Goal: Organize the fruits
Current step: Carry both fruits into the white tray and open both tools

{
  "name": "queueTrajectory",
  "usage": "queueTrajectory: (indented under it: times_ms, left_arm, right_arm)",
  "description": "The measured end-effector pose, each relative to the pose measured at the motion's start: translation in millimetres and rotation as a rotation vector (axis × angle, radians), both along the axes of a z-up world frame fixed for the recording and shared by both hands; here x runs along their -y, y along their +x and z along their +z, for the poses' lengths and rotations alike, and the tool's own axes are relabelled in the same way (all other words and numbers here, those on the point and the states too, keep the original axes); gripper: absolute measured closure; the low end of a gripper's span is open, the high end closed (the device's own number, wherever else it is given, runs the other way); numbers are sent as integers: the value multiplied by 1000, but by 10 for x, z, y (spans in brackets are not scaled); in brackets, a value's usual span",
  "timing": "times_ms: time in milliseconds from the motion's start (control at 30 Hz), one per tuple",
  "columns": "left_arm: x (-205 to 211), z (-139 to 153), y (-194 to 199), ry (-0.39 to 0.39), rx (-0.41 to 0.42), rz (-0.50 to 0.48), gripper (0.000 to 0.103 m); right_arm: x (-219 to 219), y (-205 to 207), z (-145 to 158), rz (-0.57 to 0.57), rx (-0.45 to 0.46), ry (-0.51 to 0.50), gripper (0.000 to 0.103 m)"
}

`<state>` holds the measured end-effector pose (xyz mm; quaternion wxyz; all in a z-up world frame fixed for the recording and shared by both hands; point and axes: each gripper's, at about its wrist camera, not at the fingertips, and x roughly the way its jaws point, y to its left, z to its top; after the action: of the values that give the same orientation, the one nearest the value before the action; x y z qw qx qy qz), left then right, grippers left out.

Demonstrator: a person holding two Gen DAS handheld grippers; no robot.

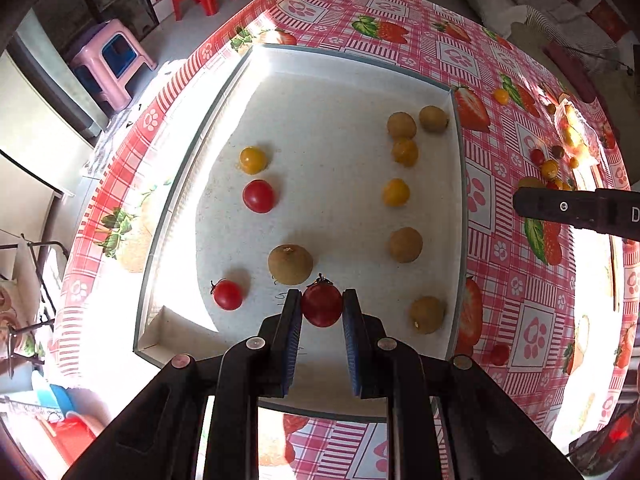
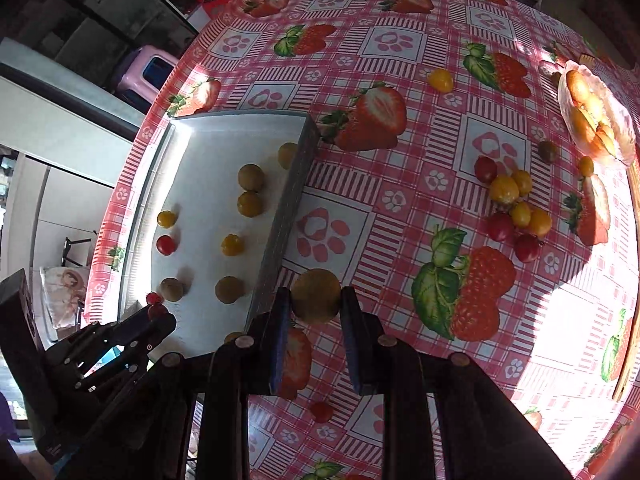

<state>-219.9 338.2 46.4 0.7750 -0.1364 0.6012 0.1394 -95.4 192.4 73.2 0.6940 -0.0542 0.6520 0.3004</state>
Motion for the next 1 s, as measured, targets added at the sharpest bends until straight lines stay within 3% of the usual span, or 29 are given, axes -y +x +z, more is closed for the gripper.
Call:
queueTrajectory:
  times_ms: [367,800,833,867,900,933,1000]
  left_arm:
    - [-233,-333,-143,0,-56,55,81]
    - [-244,-394,-140,4,-48,28,80]
    - [-249,-385,-122,0,-48,24,77]
    - [-245,-385,-120,-1,-49,21,59]
    - [-238,-378,-110,18,-51,28,31]
    - [-232,-353,-117,43,-43,35,24]
    - [-231,-351,-120,42,-43,27,24]
  right_arm:
    - [-968,-78,-305,159,-23,-39,76]
    - [-1366,-66,-594,221,23,-150,75]
    - [-1378,-72,-598,225,25,-154,74]
    - [-1384,-76,-600,227,23,-154,73]
    - [-1393,-84,-605,232,17,-149,68]
    - [-1418,-93,-605,240,11,-145,62]
    - [-1441,-108,-597,244,13,-160,51]
